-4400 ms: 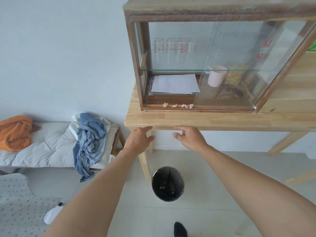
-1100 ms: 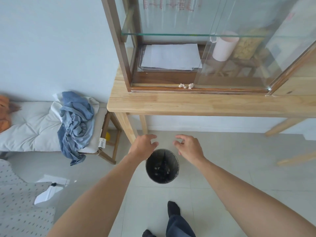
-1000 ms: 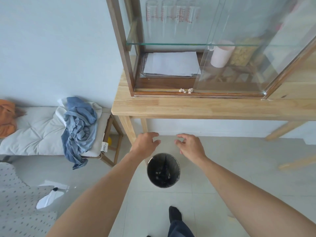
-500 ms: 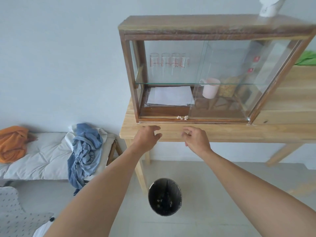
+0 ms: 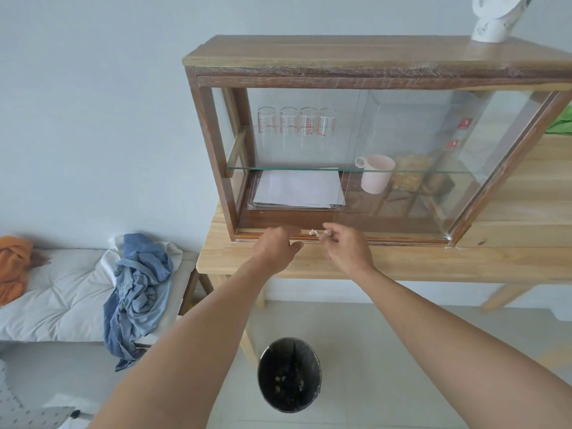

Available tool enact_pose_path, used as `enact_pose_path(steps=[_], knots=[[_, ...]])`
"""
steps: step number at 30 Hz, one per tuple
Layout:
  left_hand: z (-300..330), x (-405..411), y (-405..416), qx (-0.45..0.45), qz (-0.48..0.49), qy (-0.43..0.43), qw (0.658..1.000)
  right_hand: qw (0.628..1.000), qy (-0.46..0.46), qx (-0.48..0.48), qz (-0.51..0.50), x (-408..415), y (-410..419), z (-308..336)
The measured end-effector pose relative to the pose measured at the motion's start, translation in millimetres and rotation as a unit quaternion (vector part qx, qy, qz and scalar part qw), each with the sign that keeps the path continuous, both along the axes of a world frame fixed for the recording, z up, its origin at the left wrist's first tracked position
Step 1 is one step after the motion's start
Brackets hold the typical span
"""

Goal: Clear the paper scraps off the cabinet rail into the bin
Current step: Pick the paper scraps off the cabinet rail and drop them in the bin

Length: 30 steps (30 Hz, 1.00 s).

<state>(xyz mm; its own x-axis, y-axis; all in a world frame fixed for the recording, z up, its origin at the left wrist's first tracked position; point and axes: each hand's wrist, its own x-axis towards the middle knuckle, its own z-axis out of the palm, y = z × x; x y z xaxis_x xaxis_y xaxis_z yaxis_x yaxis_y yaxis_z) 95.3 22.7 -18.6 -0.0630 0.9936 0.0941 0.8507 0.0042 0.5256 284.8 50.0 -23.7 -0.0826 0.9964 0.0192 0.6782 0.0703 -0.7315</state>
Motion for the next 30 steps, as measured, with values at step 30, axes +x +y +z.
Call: enact_pose_path(steps=[30], knots=[[-21,28,17,0.077,0.014,-0.03,0.996,0.987,-0.123,0.102,-0.017,2,4,-27]])
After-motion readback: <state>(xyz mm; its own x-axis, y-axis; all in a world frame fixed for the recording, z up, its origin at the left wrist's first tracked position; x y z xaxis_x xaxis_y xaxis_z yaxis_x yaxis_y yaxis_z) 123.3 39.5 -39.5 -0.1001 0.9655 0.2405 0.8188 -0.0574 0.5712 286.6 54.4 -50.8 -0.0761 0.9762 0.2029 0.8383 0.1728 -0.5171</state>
